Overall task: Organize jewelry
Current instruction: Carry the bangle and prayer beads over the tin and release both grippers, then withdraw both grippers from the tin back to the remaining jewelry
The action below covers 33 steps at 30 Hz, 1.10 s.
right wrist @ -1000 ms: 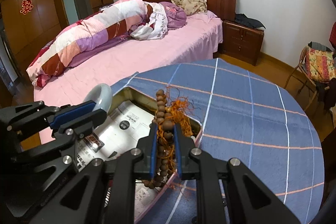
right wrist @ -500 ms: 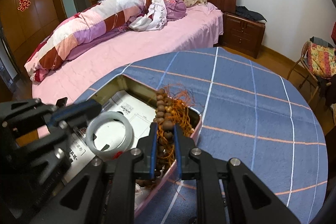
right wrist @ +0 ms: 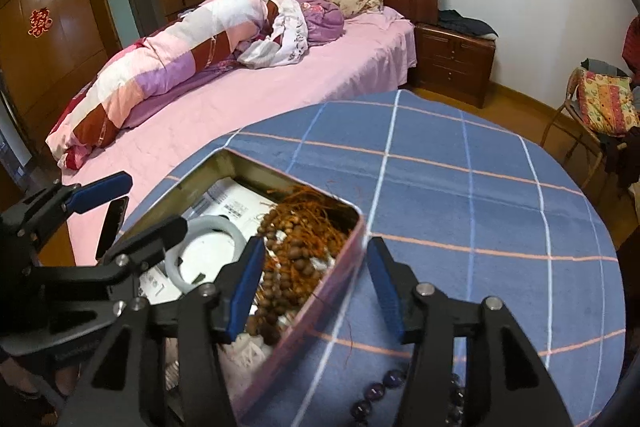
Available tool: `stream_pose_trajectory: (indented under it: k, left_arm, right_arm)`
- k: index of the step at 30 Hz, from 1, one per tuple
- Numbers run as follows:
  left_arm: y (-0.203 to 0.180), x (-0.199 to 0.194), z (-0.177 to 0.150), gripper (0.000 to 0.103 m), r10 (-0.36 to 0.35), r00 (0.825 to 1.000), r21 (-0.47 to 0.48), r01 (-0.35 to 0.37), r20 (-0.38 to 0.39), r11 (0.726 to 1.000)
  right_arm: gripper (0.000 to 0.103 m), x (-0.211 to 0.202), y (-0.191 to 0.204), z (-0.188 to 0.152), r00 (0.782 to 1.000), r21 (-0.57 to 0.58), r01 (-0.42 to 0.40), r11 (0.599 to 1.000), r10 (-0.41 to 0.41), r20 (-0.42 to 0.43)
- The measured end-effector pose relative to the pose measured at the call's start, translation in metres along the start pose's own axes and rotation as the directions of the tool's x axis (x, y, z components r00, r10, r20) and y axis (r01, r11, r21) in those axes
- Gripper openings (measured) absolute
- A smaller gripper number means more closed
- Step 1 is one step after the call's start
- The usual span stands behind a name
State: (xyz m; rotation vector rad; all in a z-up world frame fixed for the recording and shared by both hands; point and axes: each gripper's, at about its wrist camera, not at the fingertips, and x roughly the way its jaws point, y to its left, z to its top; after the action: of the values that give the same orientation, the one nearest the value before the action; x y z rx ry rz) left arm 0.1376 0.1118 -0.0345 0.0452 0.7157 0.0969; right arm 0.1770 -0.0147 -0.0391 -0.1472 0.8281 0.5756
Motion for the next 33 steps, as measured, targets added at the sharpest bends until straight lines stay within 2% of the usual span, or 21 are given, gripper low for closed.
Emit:
stream_pose_trajectory:
  k: [8,13,19,22,26,33]
  left_arm:
    - [0.010,0.018,-0.013,0.072,0.057,0.997,-0.016,-0.058,-0.045,0.998]
    - [0.023,0.025,-0.014,0.072,0.089,0.995,-0.036,-0.091,-0.043,0.995]
    - [0.029,0.029,-0.012,0.072,0.119,0.991,-0.042,-0.122,-0.053,0.992]
    - [0.027,0.014,-0.013,0.072,0.116,0.993,-0.057,-0.117,-0.025,0.991]
    - [0.008,-0.023,-0.020,0.072,0.064,0.998,-0.073,-0.062,0.024,0.995]
    - [-0.045,-0.075,-0.045,0.072,0.007,0.999,-0.014,-0.006,0.054,1.000]
  right_arm:
    - [0.070,-0.043,-0.030,-0.014,0.999,0.025,0.018,1.000,-0.019,0.034]
    - [0.071,-0.072,-0.064,-0.029,0.997,0.092,0.055,0.994,-0.059,0.049]
    - [0.071,-0.092,-0.076,-0.056,0.993,0.103,0.104,0.989,-0.109,0.041]
    - [0.071,-0.095,-0.079,-0.075,0.990,0.098,0.135,0.986,-0.138,0.024]
    - [0.071,-0.096,-0.085,-0.099,0.989,0.115,0.147,0.982,-0.147,-0.009]
    - [0.071,-0.109,-0.088,-0.133,0.991,0.153,0.136,0.979,-0.136,-0.012]
